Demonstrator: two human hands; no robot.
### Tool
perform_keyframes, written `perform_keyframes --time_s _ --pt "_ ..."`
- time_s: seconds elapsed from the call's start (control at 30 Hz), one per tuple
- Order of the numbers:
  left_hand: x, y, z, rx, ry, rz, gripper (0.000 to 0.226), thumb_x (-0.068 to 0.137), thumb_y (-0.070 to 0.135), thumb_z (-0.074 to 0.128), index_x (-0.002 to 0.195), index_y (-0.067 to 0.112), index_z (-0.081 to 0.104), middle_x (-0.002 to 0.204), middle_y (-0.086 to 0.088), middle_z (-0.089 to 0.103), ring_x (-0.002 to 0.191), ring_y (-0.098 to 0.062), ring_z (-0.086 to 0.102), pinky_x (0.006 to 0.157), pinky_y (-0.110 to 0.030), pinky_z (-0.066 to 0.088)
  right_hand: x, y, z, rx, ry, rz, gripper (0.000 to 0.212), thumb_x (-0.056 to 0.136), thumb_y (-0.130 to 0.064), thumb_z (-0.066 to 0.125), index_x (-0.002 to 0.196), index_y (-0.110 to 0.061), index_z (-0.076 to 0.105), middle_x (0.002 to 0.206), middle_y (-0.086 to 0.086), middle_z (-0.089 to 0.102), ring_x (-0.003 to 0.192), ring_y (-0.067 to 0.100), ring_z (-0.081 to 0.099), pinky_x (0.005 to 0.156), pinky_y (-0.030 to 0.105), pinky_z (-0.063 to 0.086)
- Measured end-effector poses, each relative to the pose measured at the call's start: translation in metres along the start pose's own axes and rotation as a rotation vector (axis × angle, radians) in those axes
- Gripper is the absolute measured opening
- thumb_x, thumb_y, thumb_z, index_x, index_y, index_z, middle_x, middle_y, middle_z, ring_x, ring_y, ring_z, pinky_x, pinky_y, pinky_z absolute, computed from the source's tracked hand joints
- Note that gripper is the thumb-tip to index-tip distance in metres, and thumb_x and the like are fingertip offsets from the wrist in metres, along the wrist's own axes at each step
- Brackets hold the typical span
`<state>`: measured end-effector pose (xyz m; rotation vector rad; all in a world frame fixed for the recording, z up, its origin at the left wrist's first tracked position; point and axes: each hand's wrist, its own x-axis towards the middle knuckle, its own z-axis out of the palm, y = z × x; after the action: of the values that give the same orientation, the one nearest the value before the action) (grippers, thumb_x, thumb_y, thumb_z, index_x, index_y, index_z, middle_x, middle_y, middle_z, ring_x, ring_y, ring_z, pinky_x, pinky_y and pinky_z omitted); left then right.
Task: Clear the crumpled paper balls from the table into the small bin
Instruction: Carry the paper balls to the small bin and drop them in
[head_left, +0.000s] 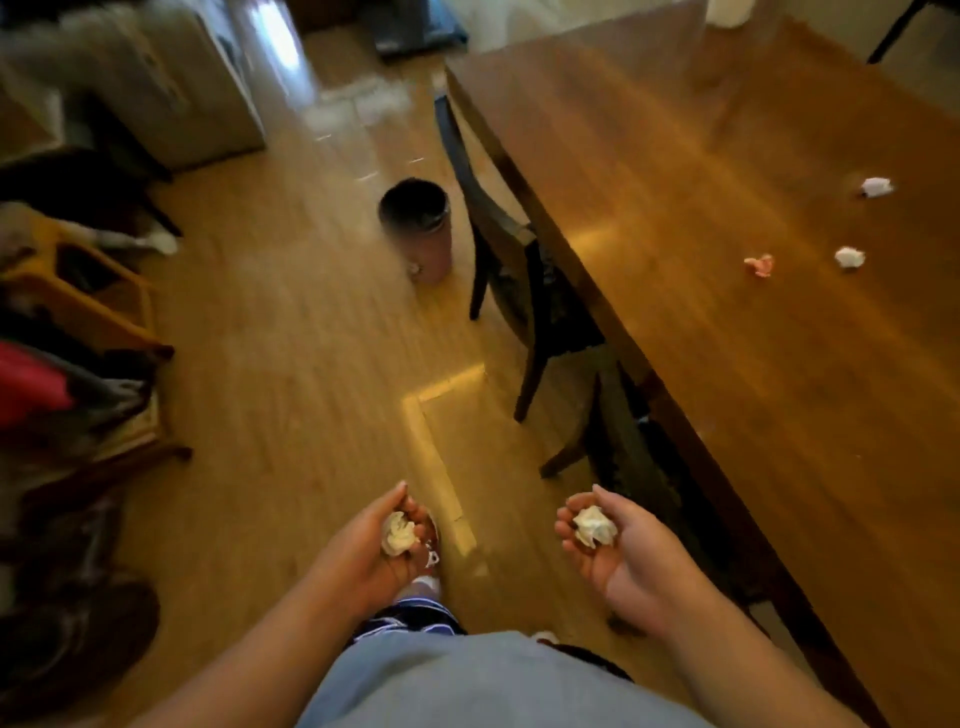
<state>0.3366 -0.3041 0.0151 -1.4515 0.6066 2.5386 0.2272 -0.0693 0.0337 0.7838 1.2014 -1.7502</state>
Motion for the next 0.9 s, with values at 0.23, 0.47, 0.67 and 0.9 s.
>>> perform_keyframes --time_s 0.23,0.47,0.67,0.9 --pt "-0.012 0.097 -0.105 -0.276 0.139 0.163 0.026 0.081 0.027 0.062 0.059 0.012 0.058 0.056 -0.003 0.057 0.043 -0.011 0.054 0.036 -0.018 0.041 0.08 0.01 0.176 -0.261 -0.198 0.113 0.029 0.095 -0.027 0.052 0.084 -0.004 0.067 0.073 0.014 0.069 0.063 0.023 0.07 0.054 0.031 0.058" --pt "0.001 0.218 -0.177 -0.368 0.192 0.182 0.021 0.078 0.027 0.065 0.063 0.013 0.06 0.057 -0.003 0.058 0.044 -0.012 0.054 0.037 -0.02 0.041 0.138 0.025 0.332 -0.375 -0.233 0.167 0.025 0.094 -0.024 0.053 0.084 -0.005 0.065 0.075 0.012 0.068 0.069 0.023 0.068 0.061 0.031 0.058" --pt "0.025 0.313 -0.199 -0.374 0.157 0.194 0.021 0.076 0.028 0.066 0.063 0.013 0.061 0.059 -0.002 0.059 0.046 -0.013 0.055 0.038 -0.022 0.043 0.179 0.009 0.399 -0.41 -0.164 0.167 0.025 0.094 -0.025 0.054 0.083 -0.005 0.066 0.075 0.013 0.068 0.067 0.023 0.069 0.06 0.031 0.058" --pt "0.07 0.432 -0.172 -0.393 0.099 0.267 0.027 0.08 0.03 0.064 0.057 0.015 0.066 0.061 -0.001 0.059 0.049 -0.011 0.055 0.04 -0.021 0.045 0.247 -0.038 0.433 -0.408 -0.036 0.207 0.025 0.09 -0.027 0.059 0.082 -0.006 0.069 0.076 0.014 0.07 0.068 0.025 0.071 0.058 0.034 0.058"
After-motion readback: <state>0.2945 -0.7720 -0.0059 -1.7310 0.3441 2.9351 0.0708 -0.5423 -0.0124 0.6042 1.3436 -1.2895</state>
